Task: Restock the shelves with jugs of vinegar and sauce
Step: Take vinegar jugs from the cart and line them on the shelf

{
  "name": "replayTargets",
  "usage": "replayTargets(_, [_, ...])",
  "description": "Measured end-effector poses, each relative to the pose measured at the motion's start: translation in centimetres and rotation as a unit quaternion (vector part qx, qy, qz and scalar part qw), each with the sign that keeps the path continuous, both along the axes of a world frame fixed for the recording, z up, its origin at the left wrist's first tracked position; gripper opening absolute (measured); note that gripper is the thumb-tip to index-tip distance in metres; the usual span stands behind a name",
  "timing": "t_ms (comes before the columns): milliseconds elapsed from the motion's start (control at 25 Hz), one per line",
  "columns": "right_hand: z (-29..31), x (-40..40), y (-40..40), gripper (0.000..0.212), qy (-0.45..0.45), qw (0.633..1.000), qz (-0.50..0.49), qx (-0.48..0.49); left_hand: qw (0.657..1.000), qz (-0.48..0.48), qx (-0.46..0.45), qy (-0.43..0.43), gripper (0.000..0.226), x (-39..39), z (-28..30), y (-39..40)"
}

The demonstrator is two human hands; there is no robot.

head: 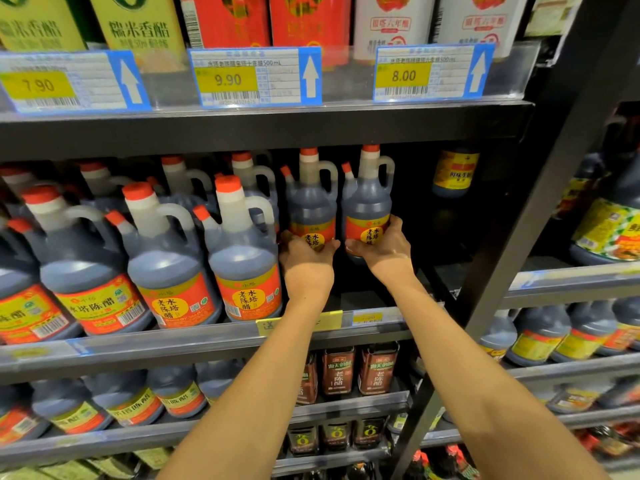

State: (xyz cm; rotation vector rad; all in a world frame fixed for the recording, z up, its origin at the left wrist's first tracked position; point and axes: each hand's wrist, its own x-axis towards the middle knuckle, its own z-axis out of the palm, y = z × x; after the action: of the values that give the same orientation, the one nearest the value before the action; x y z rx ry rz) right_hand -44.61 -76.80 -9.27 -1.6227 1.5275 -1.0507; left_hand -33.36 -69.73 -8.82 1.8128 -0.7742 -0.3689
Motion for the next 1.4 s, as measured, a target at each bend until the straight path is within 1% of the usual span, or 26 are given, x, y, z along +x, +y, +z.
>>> replayTargets(80, [0.0,0.0,0.1,0.086,-0.005,1.0,-0.003,-0.002,1.0,0.001,0.002,-0.008,0.077,0.0,0.1,0.1])
replayTargets(280, [0.1,0.2,0.4,0.083,-0.004,1.0,-0.018,-0.014,0.997,0.014,0.032,-0.069,0.068,-0.4,0.1,0.1])
replayTargets(400, [0.0,0.2,0.4,0.085,-0.007,1.0,-0.026,-0.013,0.996,0.018,0.054,-0.075,0.076,-0.6,0.4,-0.2])
replayTargets(680, [-0.1,0.1,0.3,0.085,-0.012,1.0,-0.024,-0.011,0.997,0.021,0.048,-0.059,0.089,-0.7,0.2,0.0])
replayTargets(840, [-0.1,0.3,0.3,0.086,-0.013,1.0,-0.026,-0.009,0.996,0.017,0.055,-0.066,0.091,-0.7,0.2,0.1])
replayTargets(960, [0.0,0.3,0.6,0.086,-0.012,1.0,-0.025,-0.001,0.995,0.021,0.063,-0.072,0.086,-0.8,0.2,0.3])
replayTargets(1160, [0.4,0.3,1.0,0.085,-0.002,1.0,-0.019,0.01,0.993,0.016,0.082,-0.085,0.061,-0.9,0.5,0.7])
replayTargets(1320, [0.8,0.2,1.5,0.078,0.012,1.0,-0.017,0.021,0.991,-0.003,0.095,-0.098,0.055,-1.1,0.4,1.3])
replayTargets(1400, [1.0,0.1,1.6,0.078,0.018,1.0,-0.012,0.022,0.992,-0.011,0.082,-0.096,0.054,-1.1,0.3,1.4])
